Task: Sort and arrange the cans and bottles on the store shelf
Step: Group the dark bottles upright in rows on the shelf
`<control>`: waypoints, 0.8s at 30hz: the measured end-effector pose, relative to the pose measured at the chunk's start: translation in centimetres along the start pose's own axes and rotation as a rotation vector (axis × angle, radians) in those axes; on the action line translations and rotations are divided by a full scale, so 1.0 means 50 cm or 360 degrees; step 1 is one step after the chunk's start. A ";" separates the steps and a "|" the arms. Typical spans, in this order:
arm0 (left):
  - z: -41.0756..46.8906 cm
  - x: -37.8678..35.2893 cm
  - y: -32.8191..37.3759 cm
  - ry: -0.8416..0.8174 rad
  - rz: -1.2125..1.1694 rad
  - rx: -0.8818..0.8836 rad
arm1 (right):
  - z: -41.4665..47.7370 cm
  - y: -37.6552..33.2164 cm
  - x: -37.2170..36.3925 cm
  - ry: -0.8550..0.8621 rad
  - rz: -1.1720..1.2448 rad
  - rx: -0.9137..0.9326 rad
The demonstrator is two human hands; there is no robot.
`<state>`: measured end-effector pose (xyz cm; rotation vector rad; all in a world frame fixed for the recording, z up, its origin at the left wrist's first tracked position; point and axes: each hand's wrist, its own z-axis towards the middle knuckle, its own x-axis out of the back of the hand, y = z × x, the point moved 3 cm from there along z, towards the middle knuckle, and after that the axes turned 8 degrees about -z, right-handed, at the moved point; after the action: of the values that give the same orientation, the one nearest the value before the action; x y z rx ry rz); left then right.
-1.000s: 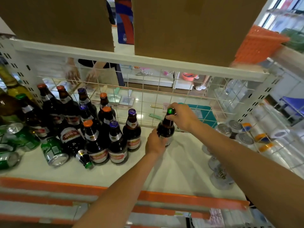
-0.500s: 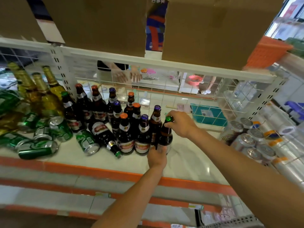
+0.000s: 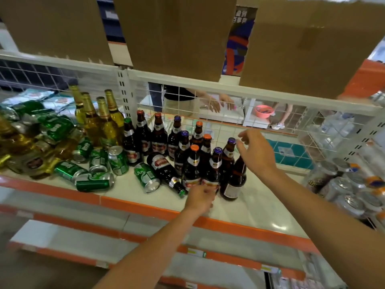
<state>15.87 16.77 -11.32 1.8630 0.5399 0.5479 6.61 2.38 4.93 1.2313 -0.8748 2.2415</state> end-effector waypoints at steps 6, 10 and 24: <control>0.009 0.243 0.037 0.0481 0.0551 -0.0245 | -0.030 -0.166 -0.041 -0.0118 0.0013 0.0151; 0.024 0.324 0.063 0.0479 0.1017 -0.0353 | -0.070 -0.214 -0.132 -0.0428 -0.0065 0.0149; 0.165 0.380 0.071 -0.0044 0.1949 -0.0605 | -0.130 -0.296 -0.349 -0.0808 -0.0434 0.0061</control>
<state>36.26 20.96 -8.43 1.6506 -0.7771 1.2910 21.09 16.19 -7.95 1.8584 -0.7764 1.7646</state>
